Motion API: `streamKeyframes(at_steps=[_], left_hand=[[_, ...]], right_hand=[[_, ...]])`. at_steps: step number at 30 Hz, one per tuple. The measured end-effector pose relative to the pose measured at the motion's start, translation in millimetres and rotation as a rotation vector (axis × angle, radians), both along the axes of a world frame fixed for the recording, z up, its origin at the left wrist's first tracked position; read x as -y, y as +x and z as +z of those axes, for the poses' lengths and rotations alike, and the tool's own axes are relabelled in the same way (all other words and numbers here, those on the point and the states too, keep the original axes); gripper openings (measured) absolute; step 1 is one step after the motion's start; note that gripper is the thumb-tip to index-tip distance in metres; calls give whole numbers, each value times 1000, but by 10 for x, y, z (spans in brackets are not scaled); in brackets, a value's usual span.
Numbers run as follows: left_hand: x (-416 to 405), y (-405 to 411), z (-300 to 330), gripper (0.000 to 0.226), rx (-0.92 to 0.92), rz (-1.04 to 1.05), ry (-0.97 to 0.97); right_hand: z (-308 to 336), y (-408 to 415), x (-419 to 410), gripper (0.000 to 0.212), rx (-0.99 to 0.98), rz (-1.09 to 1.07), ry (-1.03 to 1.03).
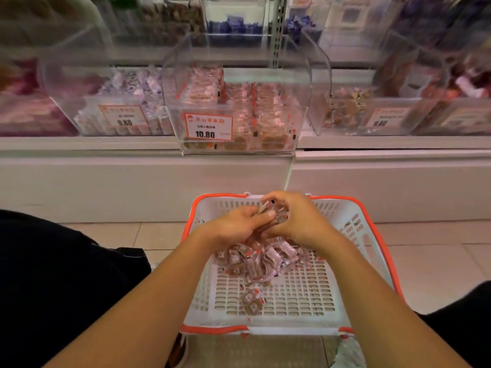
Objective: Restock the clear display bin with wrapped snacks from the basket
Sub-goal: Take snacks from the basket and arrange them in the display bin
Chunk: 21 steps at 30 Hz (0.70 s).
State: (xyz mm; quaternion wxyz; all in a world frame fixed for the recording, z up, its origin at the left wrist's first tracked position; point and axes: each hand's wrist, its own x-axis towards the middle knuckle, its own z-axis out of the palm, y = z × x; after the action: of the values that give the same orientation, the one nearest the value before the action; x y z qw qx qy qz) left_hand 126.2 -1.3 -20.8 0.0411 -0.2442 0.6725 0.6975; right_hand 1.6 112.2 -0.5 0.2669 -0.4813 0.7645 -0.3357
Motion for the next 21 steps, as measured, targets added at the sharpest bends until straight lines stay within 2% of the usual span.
streamKeyframes(at_steps=[2, 7, 12, 15, 17, 19, 21], left_hand=[[80, 23, 133, 22, -17, -26, -73], [291, 59, 642, 20, -108, 39, -174], [405, 120, 1228, 28, -167, 29, -435], [612, 160, 1699, 32, -160, -68, -533], [748, 116, 1990, 37, -143, -109, -590], [888, 24, 2190, 48, -142, -102, -628], [1047, -94, 2320, 56, -135, -65, -658]], right_hand=[[100, -63, -25, 66, 61, 1, -23], [434, 48, 48, 73, 330, 41, -163], [719, 310, 236, 71, 356, 117, -323], [1115, 251, 329, 67, 257, 117, -458], [1414, 127, 413, 57, 73, 95, -524], [1663, -7, 562, 48, -74, 105, -513], [1816, -139, 770, 37, -88, 122, -472]])
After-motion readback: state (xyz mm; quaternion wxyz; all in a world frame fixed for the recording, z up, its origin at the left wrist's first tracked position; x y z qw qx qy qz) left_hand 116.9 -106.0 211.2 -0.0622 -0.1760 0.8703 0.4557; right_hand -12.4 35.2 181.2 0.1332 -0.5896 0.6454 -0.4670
